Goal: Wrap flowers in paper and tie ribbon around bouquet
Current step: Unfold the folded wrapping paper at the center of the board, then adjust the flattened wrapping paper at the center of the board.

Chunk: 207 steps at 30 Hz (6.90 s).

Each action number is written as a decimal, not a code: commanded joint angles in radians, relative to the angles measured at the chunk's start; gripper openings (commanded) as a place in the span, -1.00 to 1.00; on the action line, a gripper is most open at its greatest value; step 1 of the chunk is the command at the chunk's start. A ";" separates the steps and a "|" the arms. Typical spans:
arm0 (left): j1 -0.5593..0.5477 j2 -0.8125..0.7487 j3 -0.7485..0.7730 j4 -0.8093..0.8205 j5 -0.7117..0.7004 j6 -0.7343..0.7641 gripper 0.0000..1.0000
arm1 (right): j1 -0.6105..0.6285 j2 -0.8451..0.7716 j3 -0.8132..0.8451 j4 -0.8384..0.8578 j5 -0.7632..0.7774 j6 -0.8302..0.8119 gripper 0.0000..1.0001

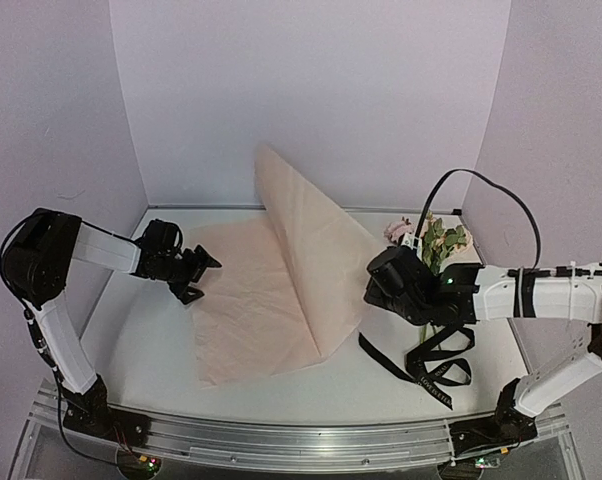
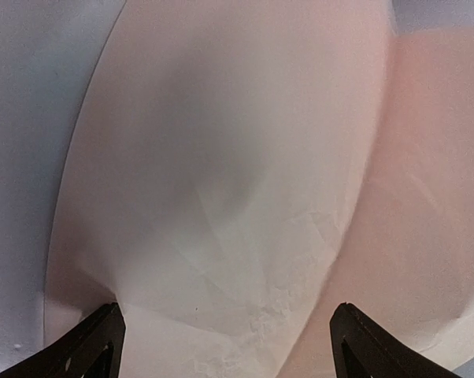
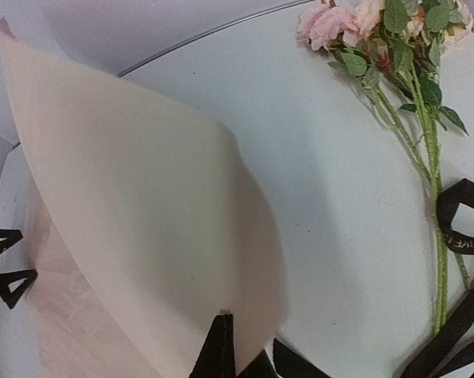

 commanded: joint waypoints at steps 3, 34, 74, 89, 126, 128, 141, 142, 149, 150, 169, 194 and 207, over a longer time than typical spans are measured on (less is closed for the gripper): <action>0.080 0.032 0.089 -0.279 -0.168 0.145 0.87 | 0.038 -0.029 -0.090 -0.101 0.011 0.111 -1.00; 0.150 0.260 0.746 -0.570 -0.259 0.600 0.89 | -0.133 0.168 -0.067 0.136 -0.732 -0.267 0.77; -0.345 0.310 0.518 -0.526 0.108 0.727 0.73 | -0.246 0.203 0.045 -0.028 -0.604 -0.293 0.49; -0.202 -0.011 0.336 -0.528 -0.040 0.591 0.80 | -0.273 0.545 0.424 -0.039 -0.740 -0.255 0.76; -0.116 0.578 0.910 -0.557 0.010 0.687 0.75 | -0.413 0.545 0.130 0.362 -0.758 0.134 0.74; -0.138 0.600 0.945 -0.565 0.016 0.701 0.75 | -0.402 0.501 0.082 0.367 -0.716 0.149 0.74; -0.193 0.647 1.032 -0.583 0.026 0.719 0.75 | -0.260 0.360 -0.079 0.364 -0.569 0.186 0.74; -0.191 0.648 1.035 -0.584 0.022 0.716 0.75 | -0.257 0.356 -0.081 0.363 -0.565 0.185 0.73; -0.154 0.626 1.029 -0.595 -0.028 0.688 0.75 | -0.264 0.269 -0.070 0.200 -0.488 0.092 0.78; -0.143 0.623 1.024 -0.593 -0.028 0.685 0.75 | -0.271 0.264 -0.066 0.185 -0.490 0.080 0.79; -0.140 0.377 0.889 -0.531 0.031 0.654 0.68 | -0.269 0.350 0.221 -0.009 -0.641 -0.158 0.44; -0.219 0.119 0.276 -0.368 -0.013 0.493 -0.15 | -0.270 0.596 0.435 -0.044 -0.689 -0.220 0.21; -0.209 0.133 0.271 -0.379 -0.012 0.538 -0.17 | -0.254 0.520 0.255 -0.040 -0.633 -0.149 0.13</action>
